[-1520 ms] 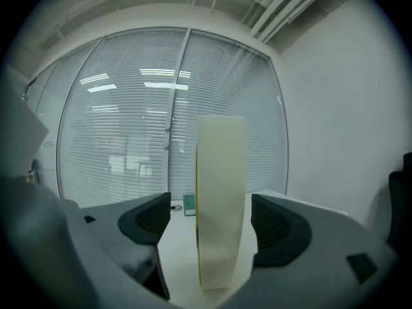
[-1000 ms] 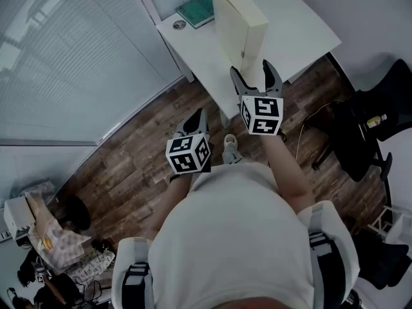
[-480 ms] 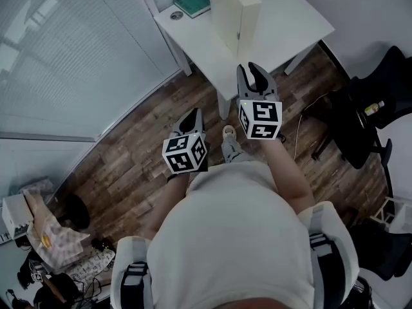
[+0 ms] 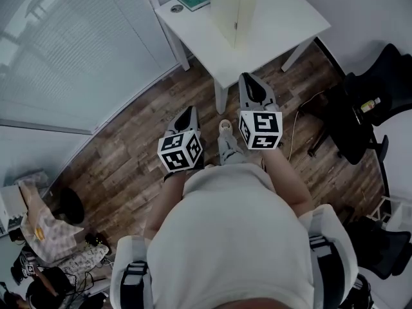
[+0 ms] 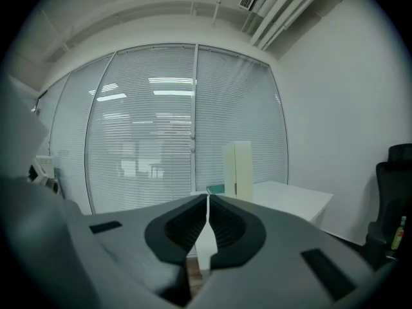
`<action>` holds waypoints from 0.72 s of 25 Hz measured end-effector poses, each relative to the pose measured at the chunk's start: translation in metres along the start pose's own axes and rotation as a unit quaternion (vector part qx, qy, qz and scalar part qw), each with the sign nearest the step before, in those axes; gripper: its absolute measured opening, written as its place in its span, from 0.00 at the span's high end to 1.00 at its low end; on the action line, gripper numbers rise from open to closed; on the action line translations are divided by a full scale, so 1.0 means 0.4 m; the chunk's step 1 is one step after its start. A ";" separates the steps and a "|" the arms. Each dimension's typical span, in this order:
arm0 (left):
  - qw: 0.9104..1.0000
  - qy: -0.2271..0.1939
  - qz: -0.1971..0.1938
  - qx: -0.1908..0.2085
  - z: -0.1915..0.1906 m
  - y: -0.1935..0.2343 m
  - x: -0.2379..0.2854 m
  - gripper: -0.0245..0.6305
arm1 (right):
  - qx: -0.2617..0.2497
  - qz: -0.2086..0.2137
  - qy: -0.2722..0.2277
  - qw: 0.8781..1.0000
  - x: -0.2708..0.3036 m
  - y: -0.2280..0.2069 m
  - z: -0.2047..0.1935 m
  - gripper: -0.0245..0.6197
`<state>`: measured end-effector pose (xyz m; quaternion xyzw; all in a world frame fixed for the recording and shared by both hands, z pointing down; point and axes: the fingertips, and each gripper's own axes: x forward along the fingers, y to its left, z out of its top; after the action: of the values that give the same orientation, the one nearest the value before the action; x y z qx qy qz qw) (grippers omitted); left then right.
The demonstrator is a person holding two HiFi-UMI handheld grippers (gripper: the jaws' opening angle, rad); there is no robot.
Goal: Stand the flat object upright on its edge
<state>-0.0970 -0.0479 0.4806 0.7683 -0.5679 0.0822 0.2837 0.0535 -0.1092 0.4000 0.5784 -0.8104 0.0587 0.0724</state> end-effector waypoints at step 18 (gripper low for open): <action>1.000 -0.003 -0.001 0.001 -0.064 0.006 -0.122 0.93 | 0.038 0.002 0.023 0.999 -0.179 0.054 -0.115 0.94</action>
<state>-0.1109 0.0052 0.4806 0.7691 -0.5683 0.0798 0.2814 0.0581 -0.0275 0.4317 0.5777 -0.8068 0.1032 0.0686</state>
